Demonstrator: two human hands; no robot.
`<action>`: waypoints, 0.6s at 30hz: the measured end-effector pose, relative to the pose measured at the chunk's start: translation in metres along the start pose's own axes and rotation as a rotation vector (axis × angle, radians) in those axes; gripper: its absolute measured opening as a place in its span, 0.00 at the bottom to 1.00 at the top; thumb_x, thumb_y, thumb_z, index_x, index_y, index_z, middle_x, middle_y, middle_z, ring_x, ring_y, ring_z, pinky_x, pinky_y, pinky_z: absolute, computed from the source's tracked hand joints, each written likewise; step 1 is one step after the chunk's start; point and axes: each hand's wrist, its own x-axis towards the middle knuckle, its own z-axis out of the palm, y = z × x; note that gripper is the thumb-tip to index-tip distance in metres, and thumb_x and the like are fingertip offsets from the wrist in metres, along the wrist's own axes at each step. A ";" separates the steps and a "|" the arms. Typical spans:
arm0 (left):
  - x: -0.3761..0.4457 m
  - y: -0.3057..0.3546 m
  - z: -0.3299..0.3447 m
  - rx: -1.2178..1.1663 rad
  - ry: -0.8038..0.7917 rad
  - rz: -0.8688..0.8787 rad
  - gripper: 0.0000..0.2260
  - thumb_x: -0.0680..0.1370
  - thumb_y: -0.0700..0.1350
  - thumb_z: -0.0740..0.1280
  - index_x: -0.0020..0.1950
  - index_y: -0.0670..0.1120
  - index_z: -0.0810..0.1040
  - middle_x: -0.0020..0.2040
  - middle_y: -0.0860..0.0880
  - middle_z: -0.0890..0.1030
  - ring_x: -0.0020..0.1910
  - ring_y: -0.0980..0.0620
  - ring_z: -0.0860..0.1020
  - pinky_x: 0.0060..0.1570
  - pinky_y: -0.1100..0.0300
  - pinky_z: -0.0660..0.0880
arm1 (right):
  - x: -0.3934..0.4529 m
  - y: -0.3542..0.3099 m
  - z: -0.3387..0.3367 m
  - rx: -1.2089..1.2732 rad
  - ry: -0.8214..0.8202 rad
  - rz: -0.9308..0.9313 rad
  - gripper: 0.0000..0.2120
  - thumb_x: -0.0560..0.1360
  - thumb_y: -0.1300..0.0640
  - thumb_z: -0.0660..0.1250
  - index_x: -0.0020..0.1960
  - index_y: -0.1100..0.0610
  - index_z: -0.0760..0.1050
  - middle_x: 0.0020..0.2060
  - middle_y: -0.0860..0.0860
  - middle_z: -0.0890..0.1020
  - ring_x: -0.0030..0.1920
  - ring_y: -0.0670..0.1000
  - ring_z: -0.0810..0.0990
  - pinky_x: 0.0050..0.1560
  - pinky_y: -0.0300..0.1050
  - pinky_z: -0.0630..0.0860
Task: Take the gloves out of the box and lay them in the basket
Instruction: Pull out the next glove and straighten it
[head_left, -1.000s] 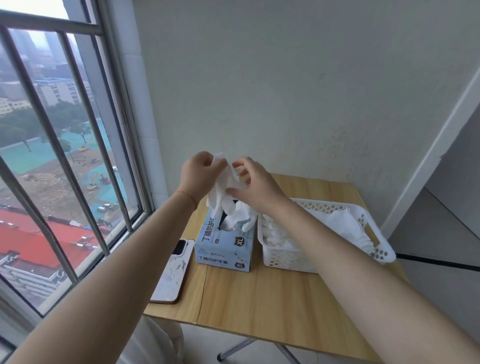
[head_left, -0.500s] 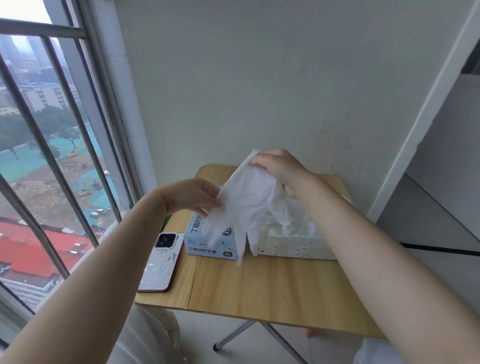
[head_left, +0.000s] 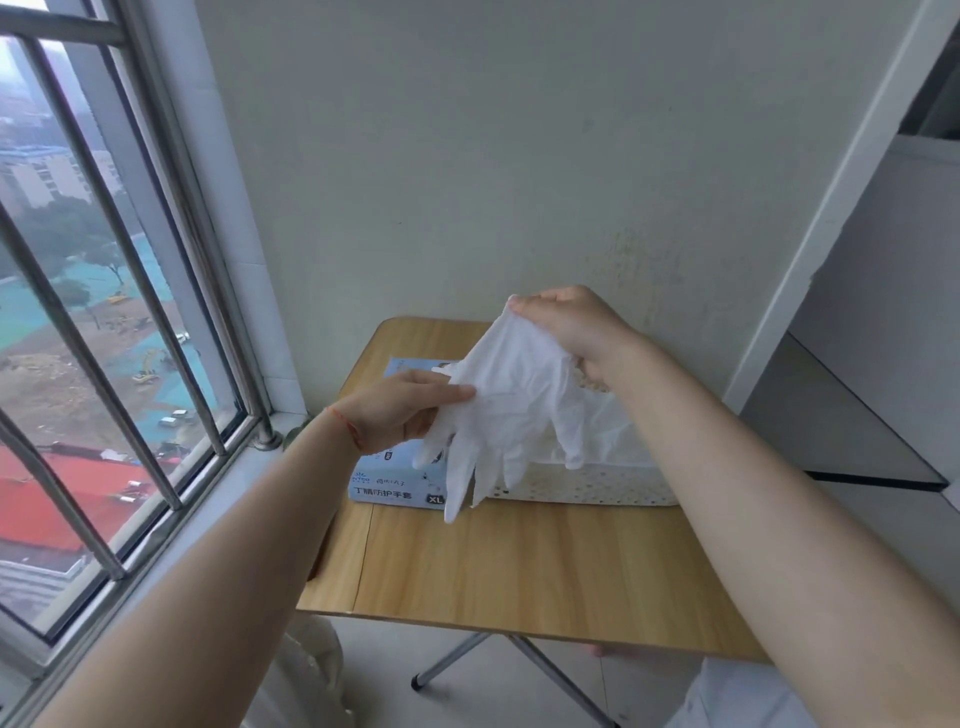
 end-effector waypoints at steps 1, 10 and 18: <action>0.002 -0.003 0.000 -0.040 -0.016 0.010 0.13 0.77 0.47 0.70 0.53 0.39 0.82 0.54 0.40 0.83 0.51 0.44 0.82 0.58 0.50 0.78 | 0.001 0.003 -0.004 0.001 0.041 0.019 0.14 0.70 0.45 0.71 0.37 0.55 0.74 0.33 0.54 0.73 0.33 0.52 0.73 0.34 0.41 0.69; 0.043 0.021 0.002 -0.010 0.233 -0.074 0.08 0.79 0.46 0.67 0.50 0.42 0.79 0.42 0.43 0.81 0.39 0.46 0.80 0.45 0.52 0.79 | 0.007 0.034 -0.033 0.213 0.062 0.187 0.12 0.80 0.60 0.62 0.38 0.59 0.73 0.26 0.54 0.73 0.22 0.50 0.71 0.23 0.33 0.67; 0.122 0.058 0.061 0.966 0.372 0.027 0.06 0.76 0.47 0.70 0.45 0.45 0.82 0.43 0.50 0.80 0.44 0.51 0.79 0.44 0.69 0.73 | 0.012 0.102 -0.082 -0.115 0.263 0.260 0.14 0.80 0.61 0.56 0.37 0.60 0.69 0.26 0.56 0.75 0.19 0.52 0.75 0.23 0.36 0.67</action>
